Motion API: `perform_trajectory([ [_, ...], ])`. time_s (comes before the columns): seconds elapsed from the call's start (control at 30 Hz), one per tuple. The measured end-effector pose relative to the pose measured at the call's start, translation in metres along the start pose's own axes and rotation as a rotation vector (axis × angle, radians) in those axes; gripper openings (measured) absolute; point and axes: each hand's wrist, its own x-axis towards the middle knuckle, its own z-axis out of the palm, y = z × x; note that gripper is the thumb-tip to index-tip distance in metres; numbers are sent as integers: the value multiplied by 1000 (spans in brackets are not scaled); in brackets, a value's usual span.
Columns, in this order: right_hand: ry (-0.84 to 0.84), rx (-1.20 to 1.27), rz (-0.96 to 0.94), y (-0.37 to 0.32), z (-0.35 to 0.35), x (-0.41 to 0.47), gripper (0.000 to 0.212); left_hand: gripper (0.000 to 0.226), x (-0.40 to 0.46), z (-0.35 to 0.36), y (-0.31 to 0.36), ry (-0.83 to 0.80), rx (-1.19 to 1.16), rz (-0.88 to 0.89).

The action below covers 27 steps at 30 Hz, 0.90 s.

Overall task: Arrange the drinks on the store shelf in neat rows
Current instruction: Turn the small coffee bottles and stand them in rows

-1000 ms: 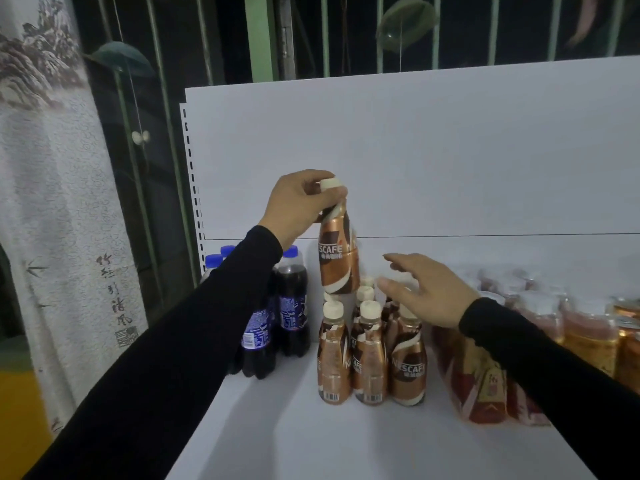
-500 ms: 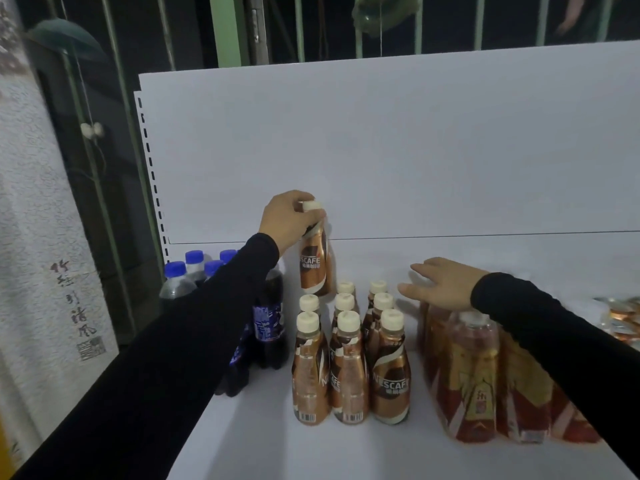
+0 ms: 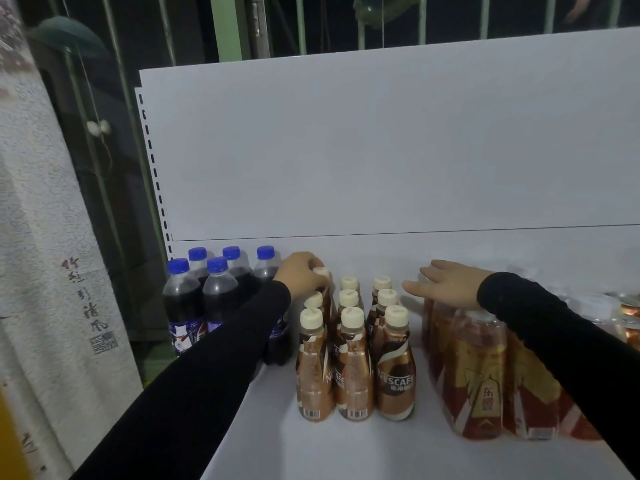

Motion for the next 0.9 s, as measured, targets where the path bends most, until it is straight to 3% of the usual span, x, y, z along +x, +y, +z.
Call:
perform_trajectory([
  [0.17, 22, 40, 44, -3, 2, -2, 91, 17, -1, 6, 3, -57, 54, -73],
  [0.5, 11, 23, 52, -5, 2, -3, 90, 16, 0, 4, 4, -52, 89, -104],
  [0.67, 13, 24, 53, -2, 2, 1, 92, 27, 0, 0, 6, -100, 140, -77],
  [0.83, 25, 34, 52, -2, 3, 1, 91, 28, 5, -8, 20, 16, 220, 112],
  [0.9, 30, 37, 49, -3, 3, 1, 92, 31, 3, -8, 29, -6, 231, 191],
])
